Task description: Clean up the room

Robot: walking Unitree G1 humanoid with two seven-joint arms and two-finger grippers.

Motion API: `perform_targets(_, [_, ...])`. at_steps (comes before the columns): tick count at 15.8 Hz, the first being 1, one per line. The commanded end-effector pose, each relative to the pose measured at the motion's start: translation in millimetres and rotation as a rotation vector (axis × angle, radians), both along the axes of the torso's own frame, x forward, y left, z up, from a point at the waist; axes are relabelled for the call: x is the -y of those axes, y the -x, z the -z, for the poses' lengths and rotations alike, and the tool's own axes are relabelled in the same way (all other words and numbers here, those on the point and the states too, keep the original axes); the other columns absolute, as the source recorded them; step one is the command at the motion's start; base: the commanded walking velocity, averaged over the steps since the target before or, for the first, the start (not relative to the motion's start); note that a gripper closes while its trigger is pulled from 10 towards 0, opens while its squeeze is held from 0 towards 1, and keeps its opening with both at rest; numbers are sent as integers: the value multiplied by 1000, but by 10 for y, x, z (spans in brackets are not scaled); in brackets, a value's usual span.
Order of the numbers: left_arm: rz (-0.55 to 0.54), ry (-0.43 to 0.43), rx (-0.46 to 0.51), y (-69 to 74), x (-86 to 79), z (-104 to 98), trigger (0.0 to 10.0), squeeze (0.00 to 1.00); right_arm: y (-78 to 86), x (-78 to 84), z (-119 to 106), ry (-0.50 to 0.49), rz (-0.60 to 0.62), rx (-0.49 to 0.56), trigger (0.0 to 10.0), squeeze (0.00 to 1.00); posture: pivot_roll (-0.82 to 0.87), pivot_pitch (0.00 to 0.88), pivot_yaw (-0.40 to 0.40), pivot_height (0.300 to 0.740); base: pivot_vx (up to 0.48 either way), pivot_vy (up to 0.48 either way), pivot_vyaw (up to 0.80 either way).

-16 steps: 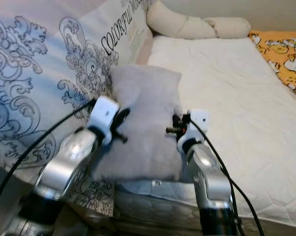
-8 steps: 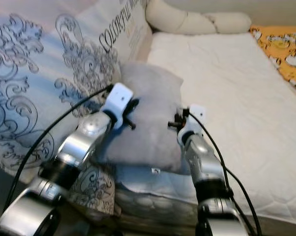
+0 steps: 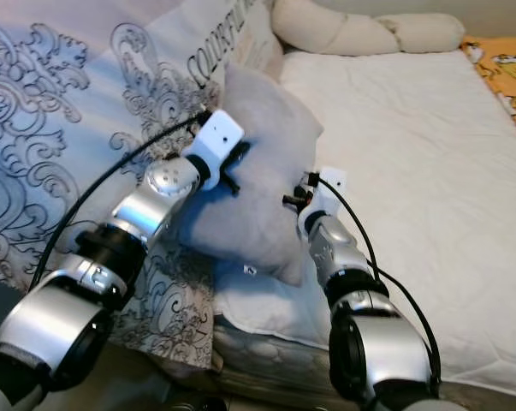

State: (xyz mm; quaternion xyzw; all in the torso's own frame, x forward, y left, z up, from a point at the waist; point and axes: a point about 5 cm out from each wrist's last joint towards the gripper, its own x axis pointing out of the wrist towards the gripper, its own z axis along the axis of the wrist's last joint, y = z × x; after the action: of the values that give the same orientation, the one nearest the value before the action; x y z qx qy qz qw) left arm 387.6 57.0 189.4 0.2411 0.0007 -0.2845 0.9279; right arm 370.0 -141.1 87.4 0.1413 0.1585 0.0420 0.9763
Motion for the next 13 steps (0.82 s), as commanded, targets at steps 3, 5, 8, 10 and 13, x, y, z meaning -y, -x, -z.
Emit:
perform_targets(3, [-35, 12, 72, -100, -169, -231, 10000, 0, 41, -113, 105, 4, -16, -61, 10000, 20, 199, 29, 119, 740, 0, 0, 0])
perform_targets(5, [-39, -2, 71, -106, -189, -227, 10000, 0, 94, -150, 194, -3, -17, -93, 10000, 827, 232, 64, 131, 740, 0, 0, 0])
perform_targets(8, [-49, -29, 67, -112, -236, -192, 10000, 0, 169, -159, 309, -32, 13, -128, 10000, 1000, 255, 95, 150, 740, 0, 0, 0])
perform_targets(10, [-71, -39, 52, -127, -259, -146, 10000, 0, 188, -120, 334, -56, 37, -123, 10000, 1000, 247, 100, 156, 740, 0, 0, 0])
perform_targets(13, [-101, -67, 48, -125, -273, -45, 10000, 0, 195, -4, 330, -100, 79, -85, 10000, 1000, 204, 85, 167, 740, 0, 0, 0])
